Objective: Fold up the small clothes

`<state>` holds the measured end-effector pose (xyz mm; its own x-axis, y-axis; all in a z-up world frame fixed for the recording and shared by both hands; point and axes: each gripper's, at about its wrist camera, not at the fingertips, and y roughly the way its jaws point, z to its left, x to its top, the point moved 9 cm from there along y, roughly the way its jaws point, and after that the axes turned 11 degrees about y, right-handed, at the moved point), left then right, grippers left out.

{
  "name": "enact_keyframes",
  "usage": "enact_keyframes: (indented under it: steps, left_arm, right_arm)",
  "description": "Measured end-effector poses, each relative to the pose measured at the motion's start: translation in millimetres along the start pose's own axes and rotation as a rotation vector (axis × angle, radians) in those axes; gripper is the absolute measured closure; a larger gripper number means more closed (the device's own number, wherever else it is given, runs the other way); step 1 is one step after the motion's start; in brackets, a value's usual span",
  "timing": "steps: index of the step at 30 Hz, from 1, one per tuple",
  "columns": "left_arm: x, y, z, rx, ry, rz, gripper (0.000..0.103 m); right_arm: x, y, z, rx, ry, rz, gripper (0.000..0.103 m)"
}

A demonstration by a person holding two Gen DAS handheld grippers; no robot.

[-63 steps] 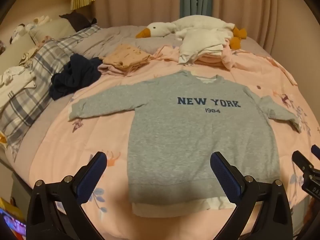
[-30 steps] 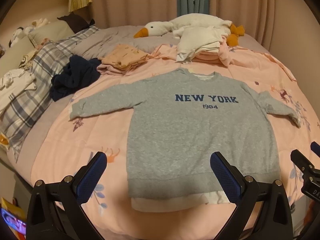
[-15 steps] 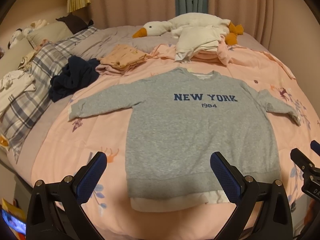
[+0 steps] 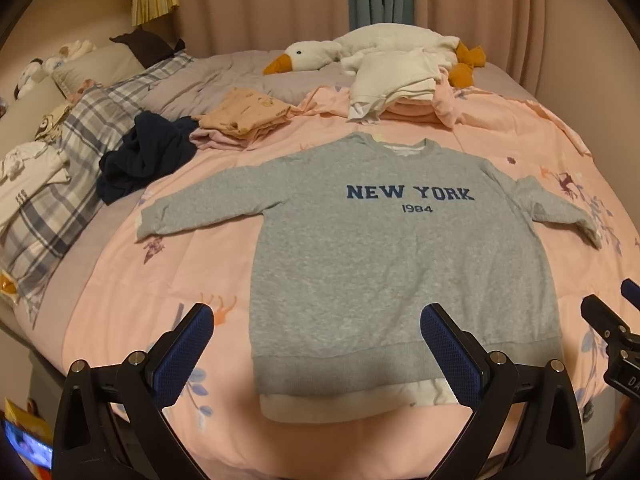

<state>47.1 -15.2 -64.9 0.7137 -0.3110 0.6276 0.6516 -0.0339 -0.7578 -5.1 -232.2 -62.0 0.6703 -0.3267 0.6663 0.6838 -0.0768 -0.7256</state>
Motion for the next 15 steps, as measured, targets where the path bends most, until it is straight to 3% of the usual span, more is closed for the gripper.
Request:
enact_keyframes:
  steps: [15]
  left_arm:
    - [-0.5, 0.2, -1.3, 0.0, 0.001, 0.001, 0.001]
  right_arm:
    - [-5.3, 1.6, 2.8, 0.003, 0.001, 0.002, 0.0]
